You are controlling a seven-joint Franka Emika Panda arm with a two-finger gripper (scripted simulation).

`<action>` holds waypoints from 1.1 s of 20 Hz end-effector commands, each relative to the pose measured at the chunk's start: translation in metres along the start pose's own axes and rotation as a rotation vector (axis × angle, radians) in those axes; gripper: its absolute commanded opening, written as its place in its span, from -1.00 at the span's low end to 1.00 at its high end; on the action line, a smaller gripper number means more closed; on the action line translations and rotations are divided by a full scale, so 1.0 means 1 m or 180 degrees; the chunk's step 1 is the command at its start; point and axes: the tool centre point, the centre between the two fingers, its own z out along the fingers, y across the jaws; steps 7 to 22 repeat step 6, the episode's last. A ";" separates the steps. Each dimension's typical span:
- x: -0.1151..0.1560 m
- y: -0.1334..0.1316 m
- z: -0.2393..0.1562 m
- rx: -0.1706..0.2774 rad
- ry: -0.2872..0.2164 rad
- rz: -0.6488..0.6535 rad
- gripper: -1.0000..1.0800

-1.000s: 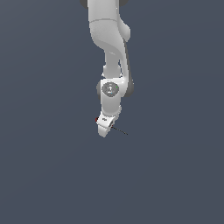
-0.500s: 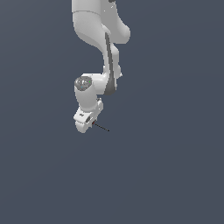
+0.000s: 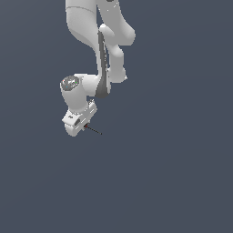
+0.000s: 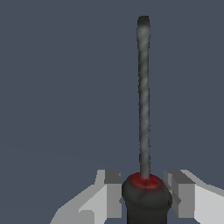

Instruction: Pick up the object and move it to a goal position.

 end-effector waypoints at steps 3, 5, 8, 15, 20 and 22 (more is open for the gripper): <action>-0.004 0.003 -0.001 -0.0001 0.0001 -0.0006 -1.00; -0.002 0.003 -0.001 -0.0001 0.0001 -0.0006 -1.00; -0.002 0.003 -0.001 -0.0001 0.0001 -0.0006 -1.00; -0.002 0.003 -0.001 -0.0001 0.0001 -0.0006 -1.00; -0.002 0.003 -0.001 -0.0001 0.0001 -0.0006 -1.00; -0.002 0.003 -0.001 -0.0001 0.0001 -0.0006 -1.00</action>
